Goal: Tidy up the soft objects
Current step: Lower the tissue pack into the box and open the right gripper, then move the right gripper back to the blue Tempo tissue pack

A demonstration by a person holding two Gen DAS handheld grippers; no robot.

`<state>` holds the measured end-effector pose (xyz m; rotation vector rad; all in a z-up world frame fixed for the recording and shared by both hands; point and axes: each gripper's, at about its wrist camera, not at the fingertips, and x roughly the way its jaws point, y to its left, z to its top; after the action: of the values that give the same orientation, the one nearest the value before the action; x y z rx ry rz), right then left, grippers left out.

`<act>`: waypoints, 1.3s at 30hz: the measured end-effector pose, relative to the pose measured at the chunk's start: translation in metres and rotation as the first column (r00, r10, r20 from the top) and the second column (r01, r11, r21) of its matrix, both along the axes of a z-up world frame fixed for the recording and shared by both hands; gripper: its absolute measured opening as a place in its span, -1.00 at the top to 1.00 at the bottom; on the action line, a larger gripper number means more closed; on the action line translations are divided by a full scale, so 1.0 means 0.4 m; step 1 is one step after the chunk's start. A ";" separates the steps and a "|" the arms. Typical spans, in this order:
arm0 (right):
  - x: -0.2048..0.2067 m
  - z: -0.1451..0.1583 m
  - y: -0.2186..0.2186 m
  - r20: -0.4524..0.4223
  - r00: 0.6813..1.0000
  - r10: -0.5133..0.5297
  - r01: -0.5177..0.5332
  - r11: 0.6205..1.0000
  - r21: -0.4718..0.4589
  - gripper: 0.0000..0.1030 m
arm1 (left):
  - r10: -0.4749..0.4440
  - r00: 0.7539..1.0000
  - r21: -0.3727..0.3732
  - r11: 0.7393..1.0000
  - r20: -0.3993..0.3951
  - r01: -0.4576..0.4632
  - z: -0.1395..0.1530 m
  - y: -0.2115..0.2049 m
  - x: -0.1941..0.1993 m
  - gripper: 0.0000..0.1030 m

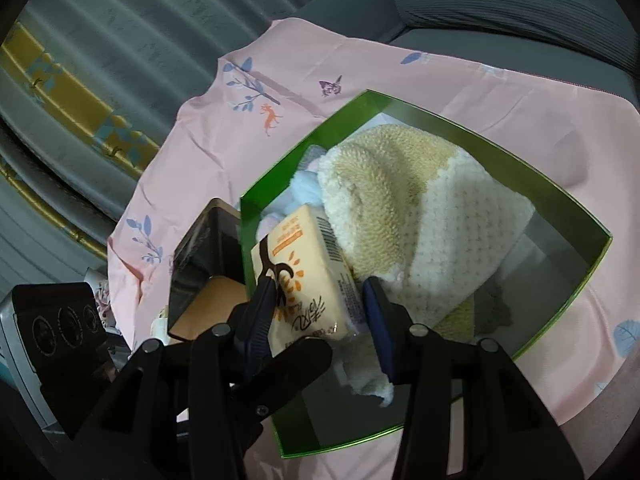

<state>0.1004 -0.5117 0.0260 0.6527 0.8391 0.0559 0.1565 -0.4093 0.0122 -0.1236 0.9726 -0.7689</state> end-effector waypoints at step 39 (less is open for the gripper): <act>-0.151 0.131 0.170 0.112 0.994 0.007 0.011 0.987 -0.161 -0.81 | 0.357 0.932 -0.008 0.934 0.055 -0.357 0.058 0.458 -0.172 -0.66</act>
<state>0.0401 -0.4436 0.0785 0.4932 0.7265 0.0219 0.0876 -0.2260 0.0356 -0.2690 0.8659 -0.4328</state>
